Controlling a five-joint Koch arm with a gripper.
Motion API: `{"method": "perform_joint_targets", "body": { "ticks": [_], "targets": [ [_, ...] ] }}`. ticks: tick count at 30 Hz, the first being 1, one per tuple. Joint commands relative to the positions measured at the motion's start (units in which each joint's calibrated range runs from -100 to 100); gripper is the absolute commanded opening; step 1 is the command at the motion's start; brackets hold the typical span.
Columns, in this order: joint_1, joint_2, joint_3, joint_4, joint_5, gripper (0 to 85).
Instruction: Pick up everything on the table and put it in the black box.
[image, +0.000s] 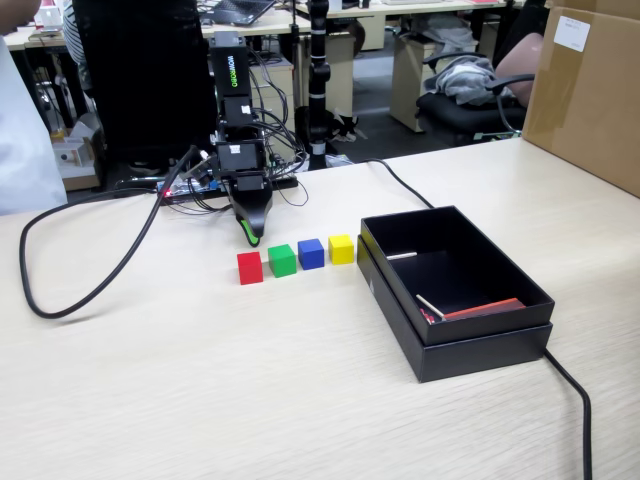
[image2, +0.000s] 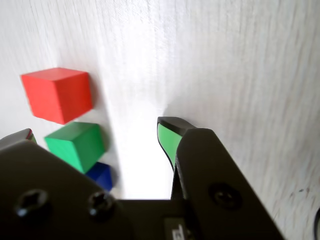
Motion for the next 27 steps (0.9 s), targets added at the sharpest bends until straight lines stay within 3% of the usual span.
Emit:
{"method": "perform_joint_targets", "body": {
  "ticks": [1,15,27],
  "targets": [
    [-0.8,6.6,10.2,-4.8,-0.3,47.6],
    [-2.9,41.6,32.0,-8.2,-0.6,47.3],
    [-1.9,50.1,35.6,-13.0,0.6,43.9]
  ]
}}
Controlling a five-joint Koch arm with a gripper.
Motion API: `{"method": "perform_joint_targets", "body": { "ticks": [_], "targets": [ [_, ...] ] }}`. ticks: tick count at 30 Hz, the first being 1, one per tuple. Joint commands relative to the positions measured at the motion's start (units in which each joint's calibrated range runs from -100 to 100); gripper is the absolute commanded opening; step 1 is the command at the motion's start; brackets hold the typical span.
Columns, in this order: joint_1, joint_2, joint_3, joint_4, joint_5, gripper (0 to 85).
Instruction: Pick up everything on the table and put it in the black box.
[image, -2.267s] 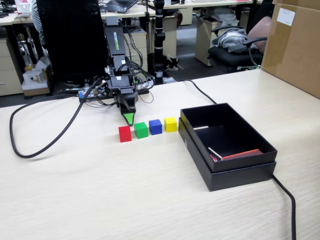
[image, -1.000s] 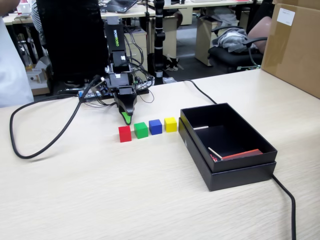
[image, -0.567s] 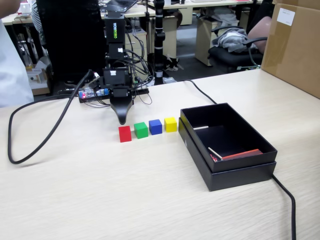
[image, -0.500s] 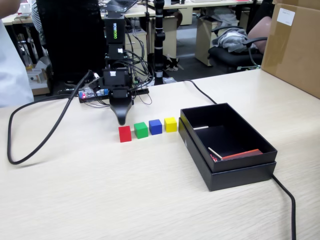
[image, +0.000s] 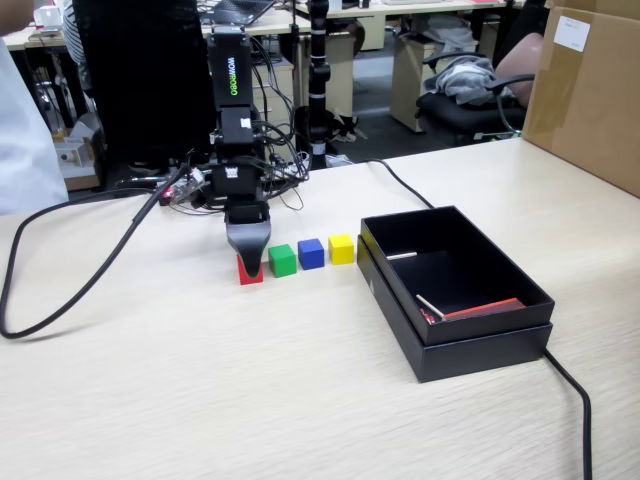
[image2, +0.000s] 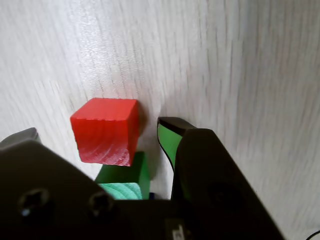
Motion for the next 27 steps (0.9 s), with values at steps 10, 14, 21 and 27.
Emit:
{"method": "perform_joint_targets", "body": {
  "ticks": [10,14,21,27],
  "targets": [
    [-1.2,3.8,7.1,-3.3,0.8,23.1],
    [-1.5,3.7,8.2,-3.4,0.9,5.2],
    [-2.8,-4.0,17.2,-13.2,0.4,4.7],
    [4.8,-8.9,40.0,-19.0,1.9,4.8]
  ]
}}
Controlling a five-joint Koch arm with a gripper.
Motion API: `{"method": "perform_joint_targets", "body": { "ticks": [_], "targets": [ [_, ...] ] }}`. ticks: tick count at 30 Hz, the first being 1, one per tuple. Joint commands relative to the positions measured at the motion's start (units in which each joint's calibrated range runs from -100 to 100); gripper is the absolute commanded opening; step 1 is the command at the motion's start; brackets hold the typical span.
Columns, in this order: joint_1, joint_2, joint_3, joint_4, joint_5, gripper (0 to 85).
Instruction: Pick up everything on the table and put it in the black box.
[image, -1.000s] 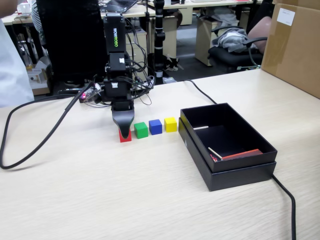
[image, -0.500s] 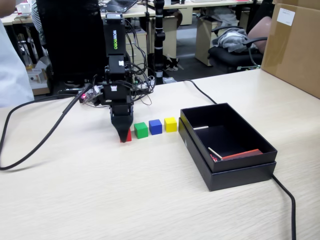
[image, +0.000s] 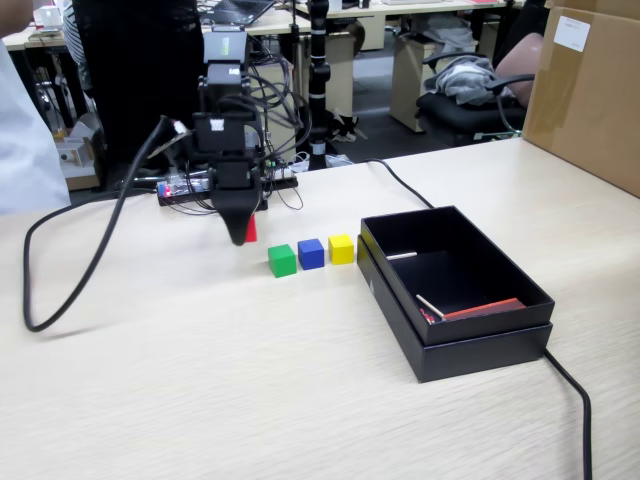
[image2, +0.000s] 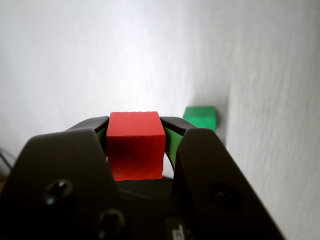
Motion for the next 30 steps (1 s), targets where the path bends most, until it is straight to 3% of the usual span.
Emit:
{"method": "perform_joint_targets", "body": {
  "ticks": [1,6,13,24,27,30],
  "targets": [
    [4.4,-1.7,12.1,-0.5,1.2,4.8],
    [11.9,15.2,32.0,-0.5,2.4,4.8],
    [18.2,43.0,50.6,-3.3,3.6,4.8],
    [21.1,65.5,56.4,-5.8,5.4,5.7],
    [21.4,68.7,57.9,-6.5,5.4,23.0],
    [21.5,70.9,58.6,-9.1,5.8,29.4]
  ]
}}
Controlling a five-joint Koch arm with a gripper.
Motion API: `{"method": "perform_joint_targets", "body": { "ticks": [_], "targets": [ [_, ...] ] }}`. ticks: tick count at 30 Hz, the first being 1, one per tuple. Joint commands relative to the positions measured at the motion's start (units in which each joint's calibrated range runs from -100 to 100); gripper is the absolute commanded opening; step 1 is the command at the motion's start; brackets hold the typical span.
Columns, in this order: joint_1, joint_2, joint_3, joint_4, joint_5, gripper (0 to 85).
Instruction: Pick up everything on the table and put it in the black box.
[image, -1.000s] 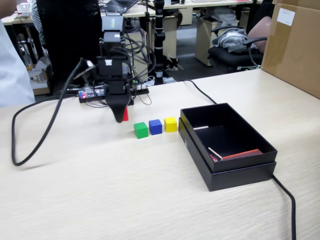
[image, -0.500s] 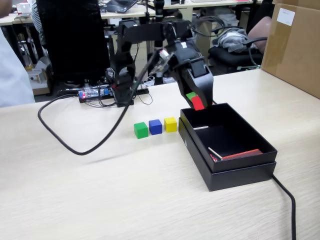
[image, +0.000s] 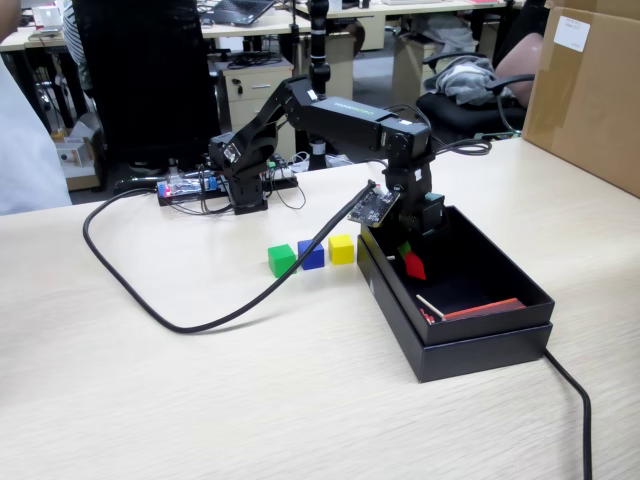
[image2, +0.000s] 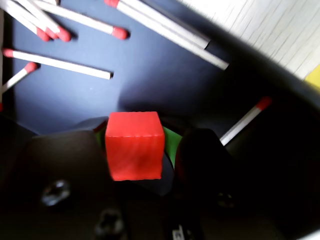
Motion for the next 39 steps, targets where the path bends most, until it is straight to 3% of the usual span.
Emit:
{"method": "perform_joint_targets", "body": {
  "ticks": [1,6,13,18,25,39],
  "targets": [
    [0.3,-2.3,4.9,-2.5,0.3,34.0],
    [-0.9,-12.4,4.6,-6.6,0.5,44.0],
    [-6.8,-45.5,-9.6,-6.7,-0.7,44.0],
    [-12.9,-63.0,-35.9,-6.7,-3.2,44.1],
    [-14.4,-64.3,-54.6,-6.7,-2.9,46.4],
    [-16.6,-49.1,-60.0,1.8,-3.8,46.4]
  ]
}}
